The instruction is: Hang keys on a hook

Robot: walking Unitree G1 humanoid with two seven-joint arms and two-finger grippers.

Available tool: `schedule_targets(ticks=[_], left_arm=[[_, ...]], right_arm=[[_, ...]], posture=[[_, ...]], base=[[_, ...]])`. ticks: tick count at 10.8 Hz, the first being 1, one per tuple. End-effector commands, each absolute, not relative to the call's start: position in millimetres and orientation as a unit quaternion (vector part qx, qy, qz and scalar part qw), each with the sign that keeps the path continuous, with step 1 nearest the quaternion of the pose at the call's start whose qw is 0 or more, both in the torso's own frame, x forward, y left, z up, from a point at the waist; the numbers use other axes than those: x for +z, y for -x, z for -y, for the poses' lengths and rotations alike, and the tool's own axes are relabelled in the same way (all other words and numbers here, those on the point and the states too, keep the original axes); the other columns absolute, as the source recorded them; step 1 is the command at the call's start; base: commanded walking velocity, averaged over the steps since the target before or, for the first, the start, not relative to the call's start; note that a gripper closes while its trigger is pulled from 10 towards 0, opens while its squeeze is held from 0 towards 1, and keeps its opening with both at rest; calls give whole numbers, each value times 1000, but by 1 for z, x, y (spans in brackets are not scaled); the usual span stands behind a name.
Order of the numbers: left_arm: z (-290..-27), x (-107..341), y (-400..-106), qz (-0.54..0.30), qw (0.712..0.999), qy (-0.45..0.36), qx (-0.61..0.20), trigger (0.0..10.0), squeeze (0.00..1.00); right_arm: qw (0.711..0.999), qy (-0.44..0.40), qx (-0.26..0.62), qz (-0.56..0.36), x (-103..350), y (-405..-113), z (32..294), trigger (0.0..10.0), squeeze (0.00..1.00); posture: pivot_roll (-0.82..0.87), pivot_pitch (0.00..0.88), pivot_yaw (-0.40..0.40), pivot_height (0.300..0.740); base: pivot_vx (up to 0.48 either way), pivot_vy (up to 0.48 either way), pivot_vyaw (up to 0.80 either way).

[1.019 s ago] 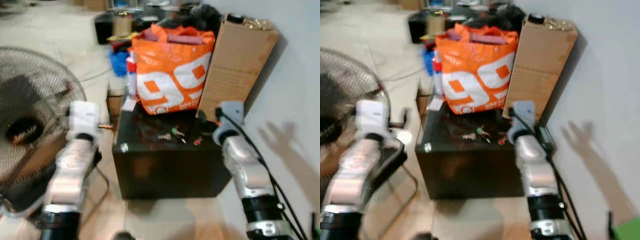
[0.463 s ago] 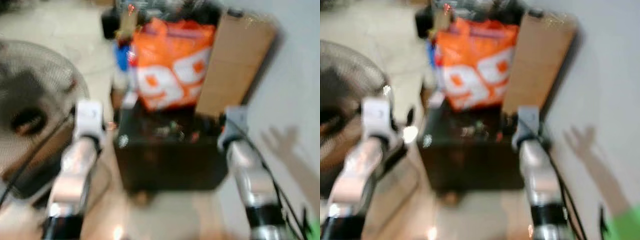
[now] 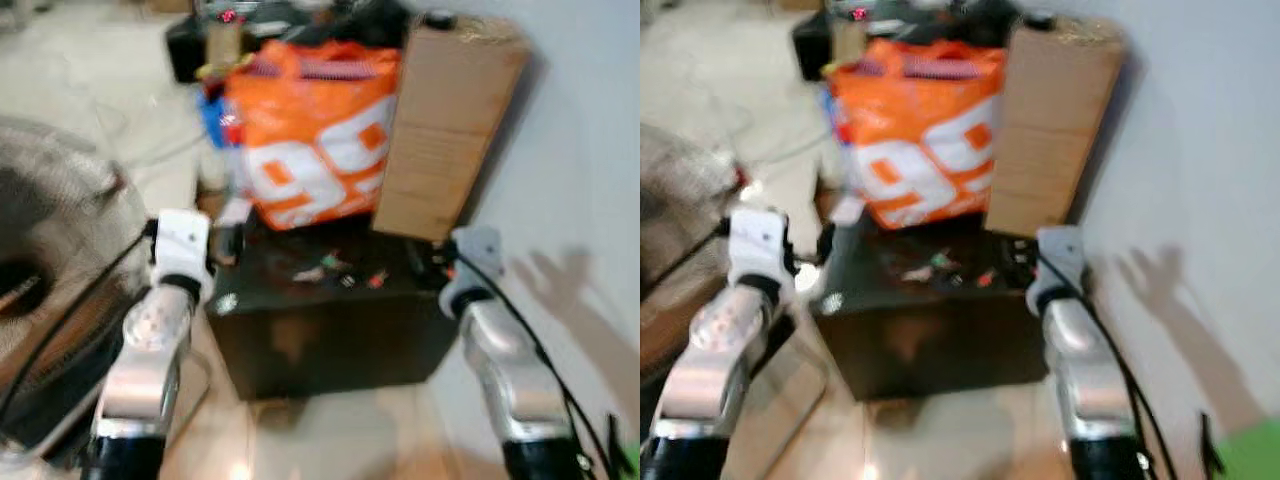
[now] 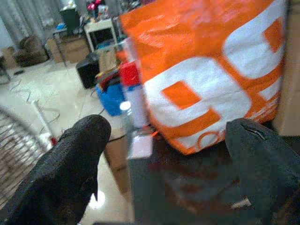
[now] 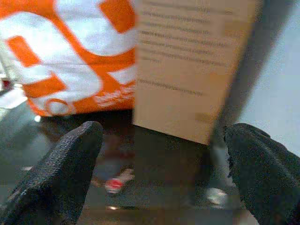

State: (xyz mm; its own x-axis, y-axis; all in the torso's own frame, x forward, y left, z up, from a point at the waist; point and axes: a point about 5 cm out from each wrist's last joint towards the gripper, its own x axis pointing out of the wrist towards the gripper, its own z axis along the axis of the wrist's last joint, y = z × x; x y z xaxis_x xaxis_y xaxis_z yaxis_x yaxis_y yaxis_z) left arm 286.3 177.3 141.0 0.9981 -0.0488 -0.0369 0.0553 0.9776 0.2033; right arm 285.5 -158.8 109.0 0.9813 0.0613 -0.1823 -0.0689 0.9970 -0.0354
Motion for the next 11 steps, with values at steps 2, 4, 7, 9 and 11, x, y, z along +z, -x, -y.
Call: schedule_targets(ticks=[2, 4, 7, 9, 11], left_arm=[[-174, 134, -283, -27, 994, -104, -35, 10000, 0], [-178, 135, -282, -30, 994, -106, -28, 10000, 0], [-182, 138, -283, -27, 993, -109, -24, 10000, 0], [-181, 139, -288, -25, 994, -108, -25, 10000, 0], [-175, 140, -292, -20, 994, -101, -29, 10000, 0]], right_arm=[[993, 30, 22, -111, 104, -286, 167, 10000, 0], [991, 32, 25, -125, 102, -293, 164, 10000, 0], [991, 39, 42, -125, 104, -305, 156, 10000, 0], [992, 37, 34, -120, 106, -308, 157, 10000, 0], [992, 39, 24, -118, 107, -309, 161, 10000, 0]], posture=[[-62, 0, -15, 740], [-15, 0, -41, 740], [8, 0, -46, 740], [-13, 0, -30, 740], [-24, 0, -31, 740]], base=[[356, 0, 0], [360, 0, 0], [377, 0, 0], [384, 0, 0], [377, 0, 0]])
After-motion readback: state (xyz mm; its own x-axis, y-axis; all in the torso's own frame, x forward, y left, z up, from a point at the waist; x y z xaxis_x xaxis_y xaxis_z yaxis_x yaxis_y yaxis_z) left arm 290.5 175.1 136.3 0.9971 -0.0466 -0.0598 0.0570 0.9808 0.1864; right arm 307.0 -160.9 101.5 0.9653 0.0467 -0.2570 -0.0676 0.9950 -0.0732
